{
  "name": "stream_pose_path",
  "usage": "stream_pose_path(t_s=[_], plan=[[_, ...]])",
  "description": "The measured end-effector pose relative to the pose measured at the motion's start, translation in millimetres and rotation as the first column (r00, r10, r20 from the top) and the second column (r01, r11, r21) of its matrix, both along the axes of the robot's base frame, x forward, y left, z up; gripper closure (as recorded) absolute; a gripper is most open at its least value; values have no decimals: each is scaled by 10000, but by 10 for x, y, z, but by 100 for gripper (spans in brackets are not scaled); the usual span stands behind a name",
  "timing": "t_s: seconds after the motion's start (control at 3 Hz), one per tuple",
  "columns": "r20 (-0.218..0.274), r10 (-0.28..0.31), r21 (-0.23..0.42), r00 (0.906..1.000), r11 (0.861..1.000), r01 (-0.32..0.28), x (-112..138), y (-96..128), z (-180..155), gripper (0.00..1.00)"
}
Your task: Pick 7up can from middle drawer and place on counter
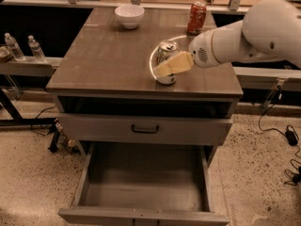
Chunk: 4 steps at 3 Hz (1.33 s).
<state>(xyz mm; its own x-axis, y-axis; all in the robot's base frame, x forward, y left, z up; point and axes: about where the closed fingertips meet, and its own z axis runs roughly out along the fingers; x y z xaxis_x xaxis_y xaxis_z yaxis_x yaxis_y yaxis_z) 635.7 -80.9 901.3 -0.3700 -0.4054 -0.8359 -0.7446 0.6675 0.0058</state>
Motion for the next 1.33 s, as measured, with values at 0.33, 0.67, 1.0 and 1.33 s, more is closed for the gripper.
stream_pose_path(t_s=[0.33,0.67,1.0,1.33], plan=[[450,257,71,9987,9996,-260,-196,-334,275,0],[2592,83,-739,9658,9972,113,-611,-1241,1002,0],[4025,-433,-994,9144,9909,907,-869,-1823,1476,0],[4188,-455,-1144,9069,9881,1024,-921,-1920,1508,0]])
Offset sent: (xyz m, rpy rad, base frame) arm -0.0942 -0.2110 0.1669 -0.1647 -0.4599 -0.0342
